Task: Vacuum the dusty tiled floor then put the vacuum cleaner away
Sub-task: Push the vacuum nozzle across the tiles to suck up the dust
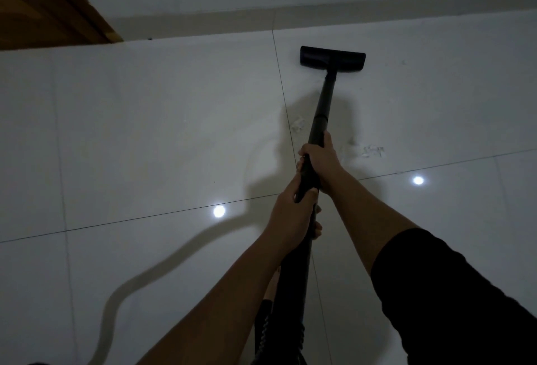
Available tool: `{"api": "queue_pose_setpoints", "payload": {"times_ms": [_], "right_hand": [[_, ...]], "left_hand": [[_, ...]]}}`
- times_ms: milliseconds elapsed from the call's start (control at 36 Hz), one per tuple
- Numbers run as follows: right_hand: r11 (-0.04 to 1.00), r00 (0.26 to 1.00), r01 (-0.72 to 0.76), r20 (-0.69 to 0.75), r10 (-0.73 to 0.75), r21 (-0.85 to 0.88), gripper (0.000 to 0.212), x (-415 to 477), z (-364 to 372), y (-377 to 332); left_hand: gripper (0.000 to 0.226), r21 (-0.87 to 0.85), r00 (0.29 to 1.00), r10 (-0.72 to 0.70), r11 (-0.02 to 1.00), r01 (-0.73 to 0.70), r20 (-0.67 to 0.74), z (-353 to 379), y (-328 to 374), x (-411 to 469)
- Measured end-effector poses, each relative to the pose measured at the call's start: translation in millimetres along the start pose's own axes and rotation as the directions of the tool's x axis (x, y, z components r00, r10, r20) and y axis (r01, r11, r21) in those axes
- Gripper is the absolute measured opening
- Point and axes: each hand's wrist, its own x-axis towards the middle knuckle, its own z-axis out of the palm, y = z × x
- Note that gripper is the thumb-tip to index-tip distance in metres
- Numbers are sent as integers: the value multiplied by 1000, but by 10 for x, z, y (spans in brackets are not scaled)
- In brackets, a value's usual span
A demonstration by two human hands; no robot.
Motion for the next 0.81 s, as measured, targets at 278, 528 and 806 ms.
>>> {"api": "queue_pose_setpoints", "payload": {"times_ms": [278,528,806], "right_hand": [[1000,1000,-1,6,1,1,78,-236,19,211],[1000,1000,-6,-2,6,21,74,-458,36,452],[999,1000,-22,14,21,25,77,-717,69,656]], "left_hand": [[47,-10,1000,-15,1000,15,-8,-62,-180,-230],[45,3,1000,-21,1000,21,-3,-135,-358,-487],[45,30,1000,3,1000,-3,2,-213,-526,-776]]}}
